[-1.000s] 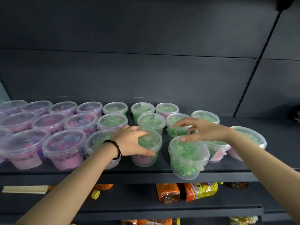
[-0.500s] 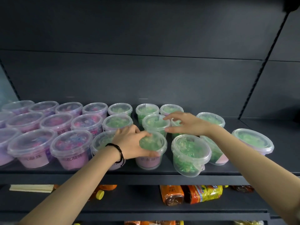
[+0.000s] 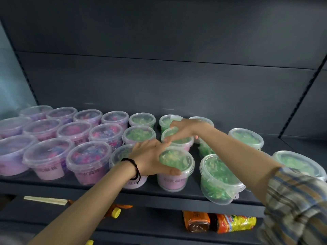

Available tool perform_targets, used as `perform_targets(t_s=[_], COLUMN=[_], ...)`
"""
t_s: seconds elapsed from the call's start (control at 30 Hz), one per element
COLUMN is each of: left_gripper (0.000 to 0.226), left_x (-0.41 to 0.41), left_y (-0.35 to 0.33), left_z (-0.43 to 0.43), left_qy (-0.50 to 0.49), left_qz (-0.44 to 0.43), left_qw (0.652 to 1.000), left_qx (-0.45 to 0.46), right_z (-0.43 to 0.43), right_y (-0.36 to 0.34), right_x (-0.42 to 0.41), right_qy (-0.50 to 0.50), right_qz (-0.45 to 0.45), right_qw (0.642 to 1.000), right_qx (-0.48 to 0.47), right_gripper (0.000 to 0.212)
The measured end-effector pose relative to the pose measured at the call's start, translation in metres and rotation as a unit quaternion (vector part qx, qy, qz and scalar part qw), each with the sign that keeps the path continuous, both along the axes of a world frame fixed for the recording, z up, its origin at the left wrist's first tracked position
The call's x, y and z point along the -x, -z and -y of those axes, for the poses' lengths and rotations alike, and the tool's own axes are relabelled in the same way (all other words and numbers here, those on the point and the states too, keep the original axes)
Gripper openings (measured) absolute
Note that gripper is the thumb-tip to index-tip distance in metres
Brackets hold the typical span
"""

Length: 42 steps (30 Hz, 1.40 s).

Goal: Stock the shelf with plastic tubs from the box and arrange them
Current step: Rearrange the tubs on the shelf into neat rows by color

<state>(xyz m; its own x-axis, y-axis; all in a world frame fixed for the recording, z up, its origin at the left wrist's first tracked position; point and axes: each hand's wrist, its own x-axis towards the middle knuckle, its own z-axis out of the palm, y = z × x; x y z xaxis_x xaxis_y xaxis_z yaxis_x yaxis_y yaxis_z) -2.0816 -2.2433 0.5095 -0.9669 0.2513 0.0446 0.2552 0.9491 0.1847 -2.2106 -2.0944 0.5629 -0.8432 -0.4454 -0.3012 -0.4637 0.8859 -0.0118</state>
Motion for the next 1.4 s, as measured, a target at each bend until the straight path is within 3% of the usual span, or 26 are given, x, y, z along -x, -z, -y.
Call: perform_targets(t_s=[0.17, 0.37, 0.53, 0.63, 0.77, 0.83, 0.93, 1.03, 1.23, 1.4], left_gripper=[0.082, 0.085, 0.112, 0.115, 0.118, 0.113, 0.118, 0.123, 0.121, 0.119], left_x=[-0.001, -0.006, -0.007, -0.001, 0.012, 0.018, 0.024, 0.027, 0.029, 0.030], left_y=[-0.001, -0.003, -0.001, -0.006, -0.011, -0.009, 0.000, 0.005, 0.012, 0.012], left_z=[-0.001, -0.003, 0.003, 0.009, 0.010, 0.009, 0.011, 0.011, 0.013, 0.013], left_qy=[-0.024, -0.032, -0.029, -0.029, -0.028, -0.026, -0.022, -0.021, -0.023, -0.017], left_qz=[-0.008, 0.020, 0.037, 0.057, 0.090, 0.105, 0.100, 0.085, 0.071, 0.068], left_qw=[1.000, 0.999, 0.999, 0.997, 0.995, 0.993, 0.995, 0.996, 0.997, 0.997], left_qx=[0.000, -0.008, -0.016, -0.044, -0.041, -0.037, -0.018, -0.019, -0.018, -0.020], right_z=[0.021, 0.033, 0.028, 0.014, 0.003, 0.007, 0.019, 0.028, 0.043, 0.049], right_y=[0.006, 0.016, 0.007, -0.007, -0.009, -0.003, 0.006, 0.005, 0.007, 0.007], right_x=[-0.002, -0.002, 0.006, 0.024, 0.053, 0.062, 0.078, 0.094, 0.105, 0.106], right_qy=[0.051, 0.078, 0.123, 0.137, 0.081, 0.034, 0.000, 0.005, 0.012, 0.064], right_qz=[-0.051, -0.120, -0.076, -0.101, -0.045, -0.002, 0.041, 0.071, 0.045, 0.004], right_qw=[0.995, 0.986, 0.989, 0.984, 0.987, 0.987, 0.992, 0.990, 0.999, 0.997], right_qx=[-0.073, -0.089, 0.012, 0.060, 0.133, 0.159, 0.123, 0.120, 0.018, 0.046], right_gripper=[0.105, 0.087, 0.095, 0.074, 0.063, 0.073, 0.086, 0.083, 0.096, 0.099])
